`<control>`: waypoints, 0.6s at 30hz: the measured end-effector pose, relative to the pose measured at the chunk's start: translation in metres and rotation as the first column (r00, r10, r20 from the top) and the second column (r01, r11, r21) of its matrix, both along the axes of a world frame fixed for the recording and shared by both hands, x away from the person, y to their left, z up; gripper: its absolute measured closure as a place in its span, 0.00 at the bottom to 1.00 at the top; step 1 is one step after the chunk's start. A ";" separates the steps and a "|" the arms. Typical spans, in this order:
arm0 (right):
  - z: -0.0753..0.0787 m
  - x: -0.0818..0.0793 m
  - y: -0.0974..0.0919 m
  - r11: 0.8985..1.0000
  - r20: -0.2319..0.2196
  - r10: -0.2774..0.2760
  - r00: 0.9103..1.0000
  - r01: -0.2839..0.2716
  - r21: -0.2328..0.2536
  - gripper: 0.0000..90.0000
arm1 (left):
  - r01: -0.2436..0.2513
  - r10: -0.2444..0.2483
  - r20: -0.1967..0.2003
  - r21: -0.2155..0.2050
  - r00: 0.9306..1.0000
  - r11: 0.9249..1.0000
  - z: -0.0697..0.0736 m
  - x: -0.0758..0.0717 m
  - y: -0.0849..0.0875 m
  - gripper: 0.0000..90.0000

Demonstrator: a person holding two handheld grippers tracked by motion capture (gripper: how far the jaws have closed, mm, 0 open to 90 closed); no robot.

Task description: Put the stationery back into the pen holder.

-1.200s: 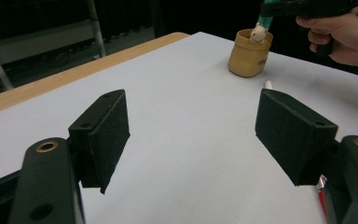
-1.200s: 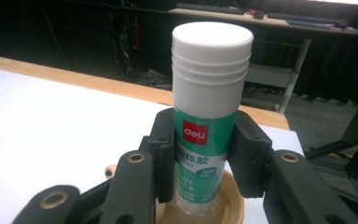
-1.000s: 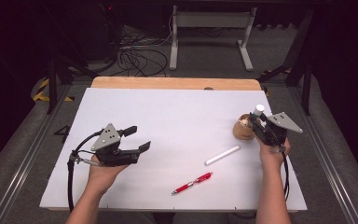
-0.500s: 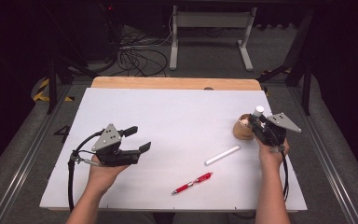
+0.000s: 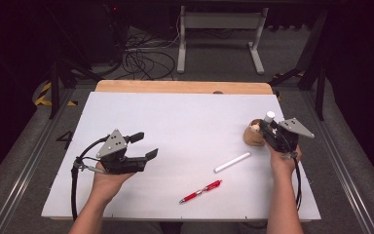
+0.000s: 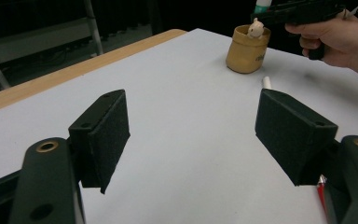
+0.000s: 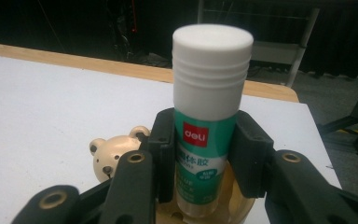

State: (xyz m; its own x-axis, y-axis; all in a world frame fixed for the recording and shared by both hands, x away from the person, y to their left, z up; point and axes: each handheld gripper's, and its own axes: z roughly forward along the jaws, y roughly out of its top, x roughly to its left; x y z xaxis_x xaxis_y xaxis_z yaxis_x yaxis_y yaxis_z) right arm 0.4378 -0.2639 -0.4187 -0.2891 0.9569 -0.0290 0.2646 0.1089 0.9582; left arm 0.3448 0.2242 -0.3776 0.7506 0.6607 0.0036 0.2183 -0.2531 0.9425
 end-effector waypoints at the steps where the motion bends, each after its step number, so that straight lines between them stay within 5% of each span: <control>1: -0.001 0.000 -0.001 1.000 -0.001 -0.001 1.000 0.001 0.003 0.72 | 0.001 -0.001 0.001 0.002 1.000 1.000 0.000 0.000 0.000 0.30; 18: 0.000 -0.002 -0.006 0.998 0.025 -0.015 1.000 0.013 0.058 0.65 | 0.005 -0.005 0.000 0.003 1.000 1.000 0.000 0.000 -0.002 0.30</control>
State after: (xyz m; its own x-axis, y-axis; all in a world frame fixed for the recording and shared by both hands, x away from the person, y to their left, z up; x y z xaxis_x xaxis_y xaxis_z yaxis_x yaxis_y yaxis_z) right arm 0.4358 -0.2702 -0.4185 -0.2754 0.9611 0.0196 0.2413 0.0494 0.9692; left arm 0.3447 0.2224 -0.3772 0.7537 0.6571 0.0058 0.2169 -0.2571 0.9417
